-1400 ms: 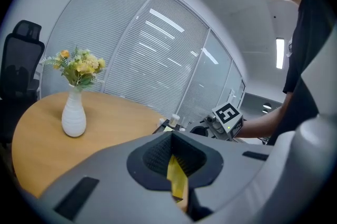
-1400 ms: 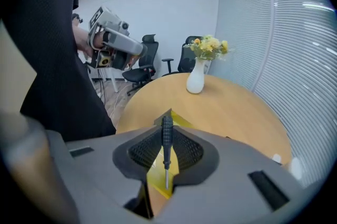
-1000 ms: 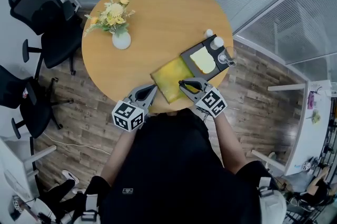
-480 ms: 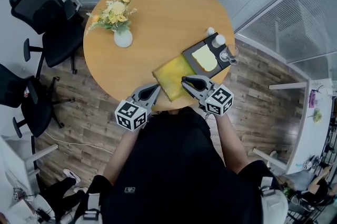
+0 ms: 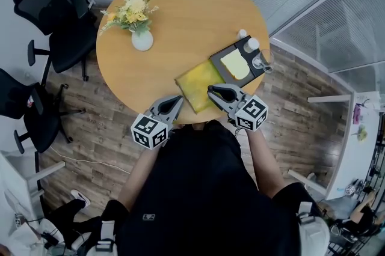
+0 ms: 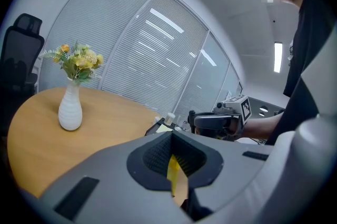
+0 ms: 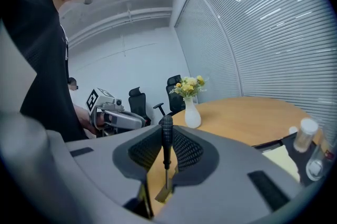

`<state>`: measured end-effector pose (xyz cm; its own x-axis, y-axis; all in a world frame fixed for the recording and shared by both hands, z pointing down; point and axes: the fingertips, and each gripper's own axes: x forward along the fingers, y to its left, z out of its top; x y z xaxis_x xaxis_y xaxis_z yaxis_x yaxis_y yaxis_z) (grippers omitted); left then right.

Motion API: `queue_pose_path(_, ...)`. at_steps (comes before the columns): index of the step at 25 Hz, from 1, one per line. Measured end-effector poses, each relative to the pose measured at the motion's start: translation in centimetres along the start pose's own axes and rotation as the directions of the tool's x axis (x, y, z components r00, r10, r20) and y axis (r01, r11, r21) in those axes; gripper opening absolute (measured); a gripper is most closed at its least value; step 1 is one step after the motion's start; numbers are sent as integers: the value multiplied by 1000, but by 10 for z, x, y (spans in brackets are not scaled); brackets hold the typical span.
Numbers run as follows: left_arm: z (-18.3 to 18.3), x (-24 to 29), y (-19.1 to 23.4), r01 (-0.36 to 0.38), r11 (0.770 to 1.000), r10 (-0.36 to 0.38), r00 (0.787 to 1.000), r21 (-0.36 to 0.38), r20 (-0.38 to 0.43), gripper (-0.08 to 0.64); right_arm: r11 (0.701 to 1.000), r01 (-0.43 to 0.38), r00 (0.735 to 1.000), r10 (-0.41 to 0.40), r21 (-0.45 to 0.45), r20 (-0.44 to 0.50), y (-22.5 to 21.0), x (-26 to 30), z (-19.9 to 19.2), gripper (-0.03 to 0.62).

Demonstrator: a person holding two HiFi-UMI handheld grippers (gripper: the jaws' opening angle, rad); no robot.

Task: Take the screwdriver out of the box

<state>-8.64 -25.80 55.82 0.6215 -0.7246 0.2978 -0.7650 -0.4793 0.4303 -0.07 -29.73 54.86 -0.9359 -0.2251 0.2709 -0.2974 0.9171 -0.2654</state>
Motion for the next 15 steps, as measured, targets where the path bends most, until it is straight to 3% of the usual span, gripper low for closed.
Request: queue_pose_path(15,-2,3,-6,-22,1000,22,1000,5,-3,6,1000,11,1000,-11,19,12,-11,-6,-8,60)
